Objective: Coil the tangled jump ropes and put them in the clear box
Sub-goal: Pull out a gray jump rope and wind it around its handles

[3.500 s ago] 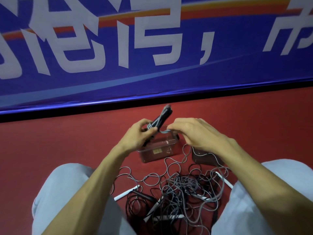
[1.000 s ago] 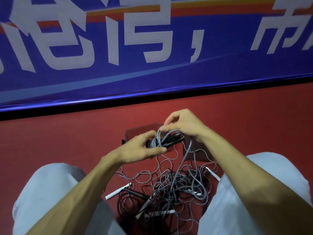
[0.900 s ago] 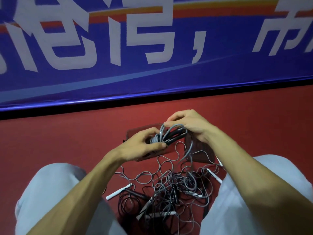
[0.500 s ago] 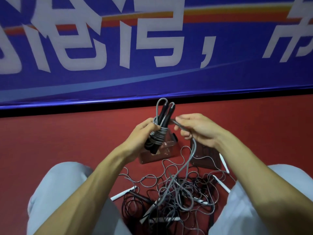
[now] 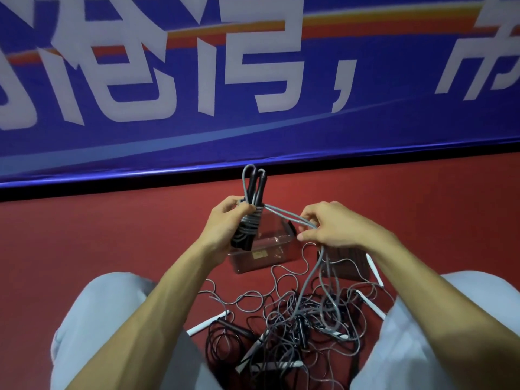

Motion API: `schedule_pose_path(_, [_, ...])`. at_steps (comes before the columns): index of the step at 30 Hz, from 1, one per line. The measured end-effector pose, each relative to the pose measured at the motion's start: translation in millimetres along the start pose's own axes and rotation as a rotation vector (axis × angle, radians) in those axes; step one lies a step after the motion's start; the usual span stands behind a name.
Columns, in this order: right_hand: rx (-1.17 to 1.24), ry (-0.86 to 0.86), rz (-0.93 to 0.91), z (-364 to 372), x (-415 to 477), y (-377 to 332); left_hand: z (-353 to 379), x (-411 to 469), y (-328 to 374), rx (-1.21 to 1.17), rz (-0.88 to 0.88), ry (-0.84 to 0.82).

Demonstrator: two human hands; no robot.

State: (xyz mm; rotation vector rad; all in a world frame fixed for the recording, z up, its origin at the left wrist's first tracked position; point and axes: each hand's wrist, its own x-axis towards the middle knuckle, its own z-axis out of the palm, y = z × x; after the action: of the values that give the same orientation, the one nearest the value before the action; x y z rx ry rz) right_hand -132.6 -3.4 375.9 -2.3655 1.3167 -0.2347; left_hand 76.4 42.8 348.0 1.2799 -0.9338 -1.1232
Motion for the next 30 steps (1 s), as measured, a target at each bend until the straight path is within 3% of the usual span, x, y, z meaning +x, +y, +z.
schedule_pose_path(4, [0.015,0.063,-0.14,0,-3,-5,-5,9,-13,0.321,0.091,0.057])
schedule_pose_path(7, [-0.184,0.107,-0.34,7,-6,-12,-8,7,-18,0.792,0.188,0.014])
schedule_pose_path(9, [-0.283,0.114,-0.432,10,-10,-17,-7,5,-20,0.954,0.238,-0.072])
schedule_pose_path(13, [-0.417,0.182,-0.569,16,-13,-19,-6,1,-21,1.068,0.314,-0.242])
schedule_pose_path(18, [-0.332,0.233,-0.682,23,-11,-24,-7,-3,-22,1.172,0.357,-0.459])
schedule_pose_path(22, [-0.234,0.305,-0.589,25,-6,-24,-4,-5,-25,1.169,0.352,-0.549])
schedule_pose_path(27, [-0.054,0.238,-0.176,20,1,-19,-1,-8,-25,1.118,0.344,-0.634])
schedule_pose_path(30, [0.135,0.182,-0.026,17,7,-11,2,-13,-23,0.936,0.251,-0.679])
